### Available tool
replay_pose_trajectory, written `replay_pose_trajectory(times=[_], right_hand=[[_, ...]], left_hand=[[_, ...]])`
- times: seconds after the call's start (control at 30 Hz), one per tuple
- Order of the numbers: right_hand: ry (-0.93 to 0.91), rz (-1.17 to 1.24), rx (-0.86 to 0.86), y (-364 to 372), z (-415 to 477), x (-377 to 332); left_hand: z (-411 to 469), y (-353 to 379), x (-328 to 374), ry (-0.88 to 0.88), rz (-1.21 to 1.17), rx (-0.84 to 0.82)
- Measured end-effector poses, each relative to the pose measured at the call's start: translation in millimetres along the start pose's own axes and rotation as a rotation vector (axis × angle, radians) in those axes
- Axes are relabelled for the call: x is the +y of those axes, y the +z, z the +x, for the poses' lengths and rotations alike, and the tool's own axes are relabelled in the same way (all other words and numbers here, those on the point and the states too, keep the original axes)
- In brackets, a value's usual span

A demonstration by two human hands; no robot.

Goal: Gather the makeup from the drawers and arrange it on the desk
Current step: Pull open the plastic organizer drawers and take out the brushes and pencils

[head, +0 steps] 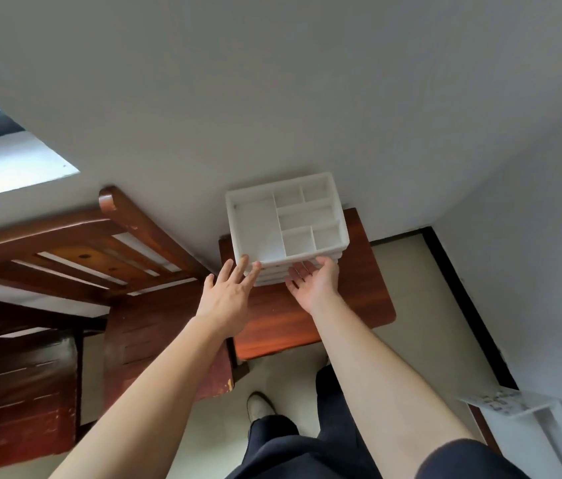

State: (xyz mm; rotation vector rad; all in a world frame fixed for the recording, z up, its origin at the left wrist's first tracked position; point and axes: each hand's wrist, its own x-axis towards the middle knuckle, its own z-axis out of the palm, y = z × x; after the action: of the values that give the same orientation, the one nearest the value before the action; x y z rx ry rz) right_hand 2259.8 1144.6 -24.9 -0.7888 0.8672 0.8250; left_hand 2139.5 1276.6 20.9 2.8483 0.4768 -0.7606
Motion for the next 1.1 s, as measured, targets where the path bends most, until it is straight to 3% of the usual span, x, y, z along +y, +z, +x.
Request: replay_pose_trajectory(times=[0.1,0.47,0.77,1.1], right_hand=[[0.019,0.037,-0.017,1,2,0],[0.081,-0.224,-0.071,-22,4,-1],[0.026,-0.154,-0.047,11,24,-5],[0.037,-0.298,-0.049,-6,30,-2]], left_hand=[[0,-3,1,-0.003,0.004,-0.014],[-4,-2,6,-0.009,0.047,0.008],[2,0,5,-0.038,0.058,0.04],[4,-2,5,-0.023,0.07,0.011]])
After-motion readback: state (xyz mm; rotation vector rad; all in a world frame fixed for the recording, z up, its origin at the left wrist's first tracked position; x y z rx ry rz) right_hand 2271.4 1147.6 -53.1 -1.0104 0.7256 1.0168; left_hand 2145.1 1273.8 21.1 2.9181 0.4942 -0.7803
